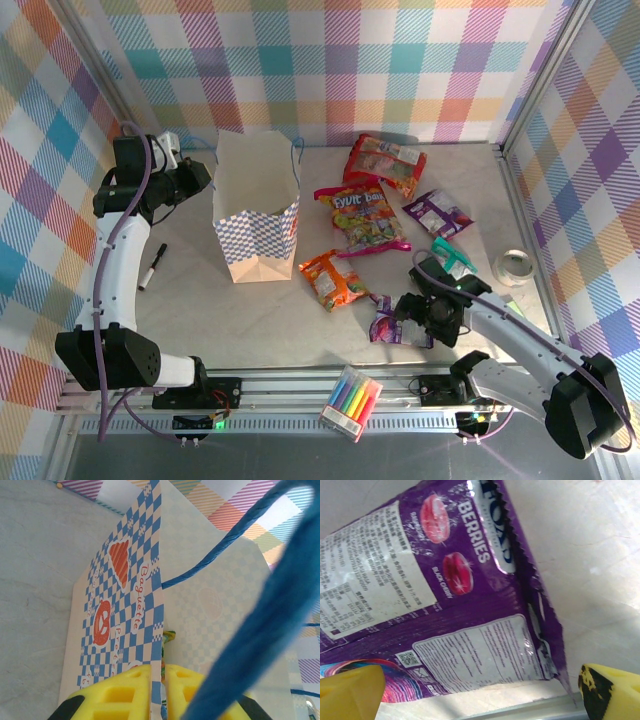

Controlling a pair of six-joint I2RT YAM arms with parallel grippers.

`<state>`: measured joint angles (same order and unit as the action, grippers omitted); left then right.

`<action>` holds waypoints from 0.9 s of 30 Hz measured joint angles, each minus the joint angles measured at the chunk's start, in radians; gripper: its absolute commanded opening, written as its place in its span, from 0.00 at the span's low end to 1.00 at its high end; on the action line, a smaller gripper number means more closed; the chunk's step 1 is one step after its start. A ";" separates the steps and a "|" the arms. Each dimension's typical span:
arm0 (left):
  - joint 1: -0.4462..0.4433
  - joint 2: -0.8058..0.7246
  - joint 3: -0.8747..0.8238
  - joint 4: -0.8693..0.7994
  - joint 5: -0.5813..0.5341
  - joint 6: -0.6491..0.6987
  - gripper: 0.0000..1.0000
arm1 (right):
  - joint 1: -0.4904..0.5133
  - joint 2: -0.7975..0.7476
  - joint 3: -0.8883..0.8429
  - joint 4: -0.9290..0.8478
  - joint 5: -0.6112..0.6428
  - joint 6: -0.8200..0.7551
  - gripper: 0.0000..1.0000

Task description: Place the snacks into the paper bag

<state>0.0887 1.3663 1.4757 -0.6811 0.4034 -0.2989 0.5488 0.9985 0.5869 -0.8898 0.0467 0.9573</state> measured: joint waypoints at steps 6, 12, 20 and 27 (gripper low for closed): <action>0.000 0.000 0.000 0.000 0.000 0.000 0.16 | -0.006 0.058 -0.023 0.048 -0.015 -0.026 0.99; 0.000 0.000 0.000 0.000 0.007 0.000 0.16 | -0.006 0.107 -0.023 0.071 -0.014 -0.059 0.99; 0.000 0.000 0.000 0.002 0.008 -0.008 0.16 | -0.014 0.179 -0.014 0.123 -0.045 -0.103 0.89; 0.000 0.000 0.000 0.002 0.016 -0.017 0.16 | -0.014 0.257 0.024 0.149 -0.078 -0.119 0.69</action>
<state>0.0887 1.3663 1.4754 -0.6788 0.4191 -0.3157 0.5350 1.2552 0.6113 -0.7406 -0.0315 0.8387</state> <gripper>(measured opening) 0.162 0.742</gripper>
